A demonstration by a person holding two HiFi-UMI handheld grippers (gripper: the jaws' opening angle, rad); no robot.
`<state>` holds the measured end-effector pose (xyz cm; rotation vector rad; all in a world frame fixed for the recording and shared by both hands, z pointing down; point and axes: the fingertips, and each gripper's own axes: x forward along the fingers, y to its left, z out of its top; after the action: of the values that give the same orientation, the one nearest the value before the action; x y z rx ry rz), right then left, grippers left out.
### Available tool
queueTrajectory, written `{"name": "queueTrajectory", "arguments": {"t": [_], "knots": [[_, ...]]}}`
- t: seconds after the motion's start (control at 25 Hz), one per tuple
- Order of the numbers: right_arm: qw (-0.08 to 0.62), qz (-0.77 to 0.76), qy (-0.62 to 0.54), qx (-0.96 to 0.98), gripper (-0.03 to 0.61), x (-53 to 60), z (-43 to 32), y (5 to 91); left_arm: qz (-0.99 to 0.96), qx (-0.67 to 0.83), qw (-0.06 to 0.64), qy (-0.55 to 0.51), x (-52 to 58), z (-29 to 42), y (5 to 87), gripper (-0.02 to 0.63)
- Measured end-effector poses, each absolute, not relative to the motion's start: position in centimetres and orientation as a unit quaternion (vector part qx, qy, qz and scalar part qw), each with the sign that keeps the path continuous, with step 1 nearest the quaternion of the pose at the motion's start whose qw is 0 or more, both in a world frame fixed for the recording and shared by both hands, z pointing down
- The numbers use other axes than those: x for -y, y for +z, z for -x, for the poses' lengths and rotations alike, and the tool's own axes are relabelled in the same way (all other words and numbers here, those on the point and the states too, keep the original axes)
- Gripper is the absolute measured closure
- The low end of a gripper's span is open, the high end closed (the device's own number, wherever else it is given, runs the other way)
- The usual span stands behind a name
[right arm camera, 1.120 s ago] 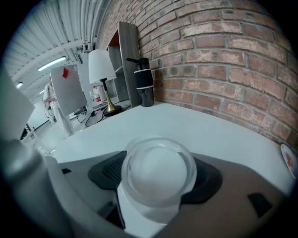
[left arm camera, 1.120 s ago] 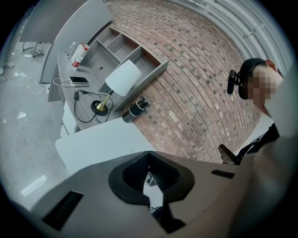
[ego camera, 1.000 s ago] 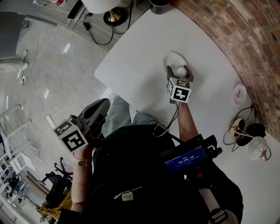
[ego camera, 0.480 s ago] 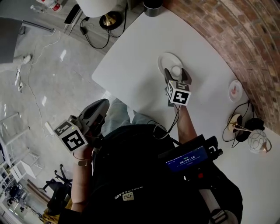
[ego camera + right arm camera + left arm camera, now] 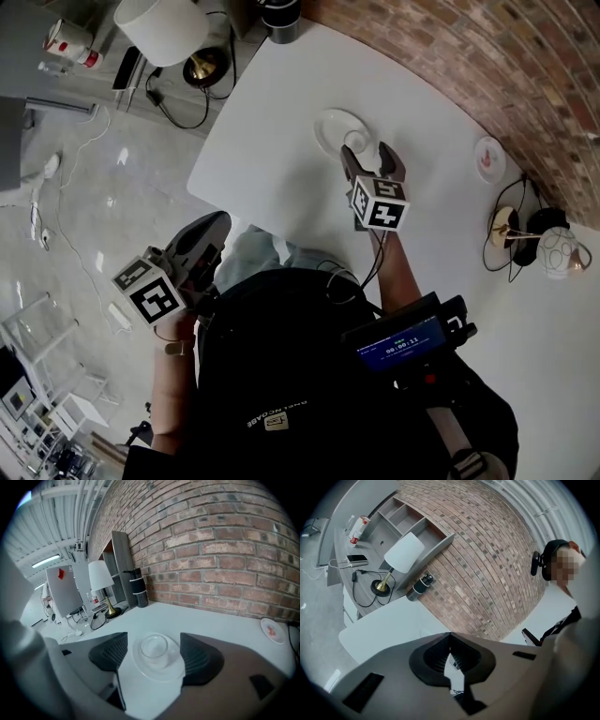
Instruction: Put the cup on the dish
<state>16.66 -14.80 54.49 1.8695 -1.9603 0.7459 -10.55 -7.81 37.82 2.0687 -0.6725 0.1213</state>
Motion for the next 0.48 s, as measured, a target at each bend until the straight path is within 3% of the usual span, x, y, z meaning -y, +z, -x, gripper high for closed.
{"name": "queueTrajectory", "arguments": {"t": [0.48], "knots": [[0.084, -0.684, 0.230, 0.687, 0.247, 12.3, -17.3, 45.8, -0.873, 0.186, 0.446, 0.063, 9.1, 6.9, 36.4, 0.607]]}}
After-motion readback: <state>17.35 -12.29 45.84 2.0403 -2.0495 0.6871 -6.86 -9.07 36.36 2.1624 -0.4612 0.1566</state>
